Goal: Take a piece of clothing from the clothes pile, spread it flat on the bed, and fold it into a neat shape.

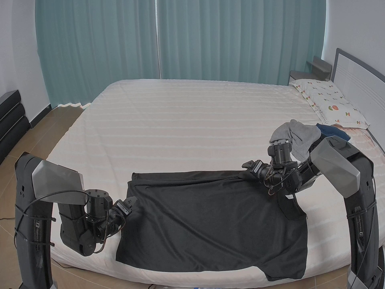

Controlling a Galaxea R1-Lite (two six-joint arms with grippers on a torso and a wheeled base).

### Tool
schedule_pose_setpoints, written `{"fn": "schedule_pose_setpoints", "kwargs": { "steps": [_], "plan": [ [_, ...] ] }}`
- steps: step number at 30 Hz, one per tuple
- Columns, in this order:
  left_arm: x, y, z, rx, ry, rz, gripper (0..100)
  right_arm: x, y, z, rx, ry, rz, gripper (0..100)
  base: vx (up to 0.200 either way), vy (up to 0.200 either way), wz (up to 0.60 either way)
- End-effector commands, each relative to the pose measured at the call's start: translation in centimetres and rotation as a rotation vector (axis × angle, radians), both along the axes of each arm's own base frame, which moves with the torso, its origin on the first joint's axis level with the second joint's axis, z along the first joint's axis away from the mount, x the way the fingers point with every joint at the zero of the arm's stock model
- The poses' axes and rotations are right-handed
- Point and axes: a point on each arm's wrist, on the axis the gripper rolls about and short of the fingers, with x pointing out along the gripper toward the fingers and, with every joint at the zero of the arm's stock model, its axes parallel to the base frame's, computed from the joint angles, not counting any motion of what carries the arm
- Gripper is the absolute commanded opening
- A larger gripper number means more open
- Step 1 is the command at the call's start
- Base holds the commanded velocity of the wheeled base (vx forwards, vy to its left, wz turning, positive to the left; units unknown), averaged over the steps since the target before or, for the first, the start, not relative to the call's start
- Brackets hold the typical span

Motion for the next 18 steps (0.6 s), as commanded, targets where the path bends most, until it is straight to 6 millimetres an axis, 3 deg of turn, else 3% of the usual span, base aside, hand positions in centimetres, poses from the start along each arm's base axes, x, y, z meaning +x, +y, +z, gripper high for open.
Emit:
{"fn": "schedule_pose_setpoints", "kwargs": {
  "steps": [1, 15, 16, 18],
  "plan": [
    [0.0, 0.0, 0.0, 0.000, 0.001, 0.000, 100, 0.3, 0.0, -1.4, -0.011, 0.030, -0.009, 100, 0.000, 0.000, 0.00],
    [0.0, 0.0, 0.0, 0.000, 0.001, 0.000, 100, 0.8, -0.6, -2.4, -0.032, 0.058, -0.056, 100, 0.000, 0.000, 0.00],
    [0.0, 0.0, 0.0, 0.000, 0.001, 0.000, 100, 0.8, -0.7, -2.4, -0.033, 0.057, -0.061, 0, 0.000, 0.000, 0.00],
    [0.0, 0.0, 0.0, 0.000, 0.001, 0.000, 100, 0.9, -0.7, -2.2, -0.031, 0.049, -0.061, 0, 0.000, 0.000, 0.00]
  ]
}}
